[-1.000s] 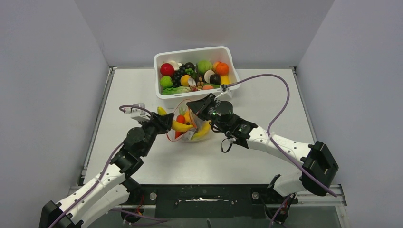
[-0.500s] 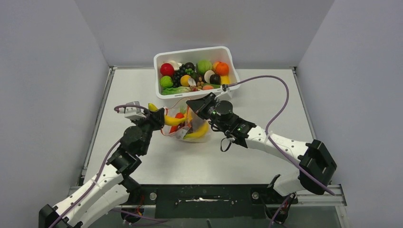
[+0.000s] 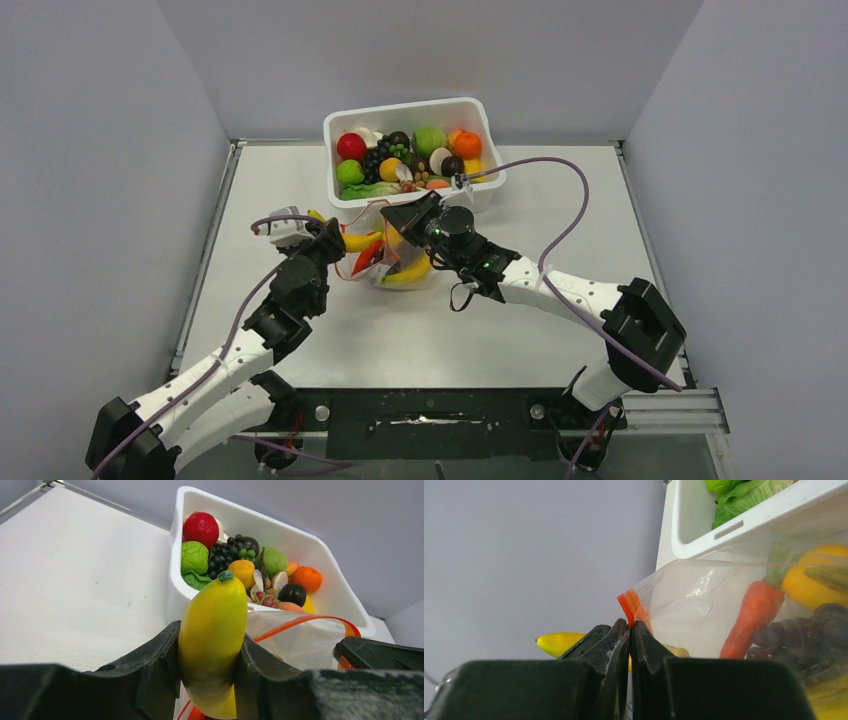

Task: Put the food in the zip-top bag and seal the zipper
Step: Place the fake fruit in the zipper food storage bag.

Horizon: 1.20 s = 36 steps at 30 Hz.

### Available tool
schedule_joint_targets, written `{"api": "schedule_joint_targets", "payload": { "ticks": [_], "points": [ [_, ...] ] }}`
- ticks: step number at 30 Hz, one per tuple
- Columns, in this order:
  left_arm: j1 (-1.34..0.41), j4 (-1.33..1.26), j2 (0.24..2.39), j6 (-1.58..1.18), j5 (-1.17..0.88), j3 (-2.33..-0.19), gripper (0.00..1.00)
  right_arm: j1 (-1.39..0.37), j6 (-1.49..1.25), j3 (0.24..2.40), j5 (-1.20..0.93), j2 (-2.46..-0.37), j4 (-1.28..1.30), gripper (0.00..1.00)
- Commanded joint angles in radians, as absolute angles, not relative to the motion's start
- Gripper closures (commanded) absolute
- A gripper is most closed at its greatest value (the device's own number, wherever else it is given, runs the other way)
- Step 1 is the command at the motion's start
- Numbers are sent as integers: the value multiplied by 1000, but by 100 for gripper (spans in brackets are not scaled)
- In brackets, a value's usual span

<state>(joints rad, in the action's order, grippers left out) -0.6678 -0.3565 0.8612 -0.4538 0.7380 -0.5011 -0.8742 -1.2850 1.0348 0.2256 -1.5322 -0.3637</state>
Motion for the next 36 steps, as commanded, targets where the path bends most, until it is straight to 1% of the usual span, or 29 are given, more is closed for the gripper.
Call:
{"api": "schedule_joint_targets", "payload": {
  "ticks": [1,4,7,13,15,19,22,24,27,31,36],
  "points": [
    [-672,-414,804,-416,840,-539,93,-880,-1306,1068,254,-1495,-480,100],
    [-672,-356,791,-438,872,-541,93,-879,-1302,1034,288,-1471,-486,100],
    [-672,-351,815,-458,865,-539,93,-884,-1315,1016,294,-1469,-513,100],
    [-677,-432,901,-467,790,-550,91,-889,-1308,1047,282,-1495,-498,100],
    [-686,-412,934,-473,766,-576,86,-890,-1313,1038,286,-1496,-505,100],
    [-694,-338,941,-496,684,-617,64,-890,-1323,1035,279,-1502,-508,100],
    [-694,-299,894,-513,592,-608,55,-887,-1320,1038,278,-1501,-508,100],
    [-693,-290,858,-525,546,-585,52,-887,-1317,1039,278,-1500,-510,100],
    [-692,-266,809,-565,512,-555,51,-884,-1315,1034,276,-1500,-516,100],
    [-692,-256,777,-604,491,-524,59,-880,-1324,1029,269,-1507,-520,100],
    [-693,-209,792,-629,489,-537,60,-878,-1326,1021,267,-1499,-522,100]
  ]
}}
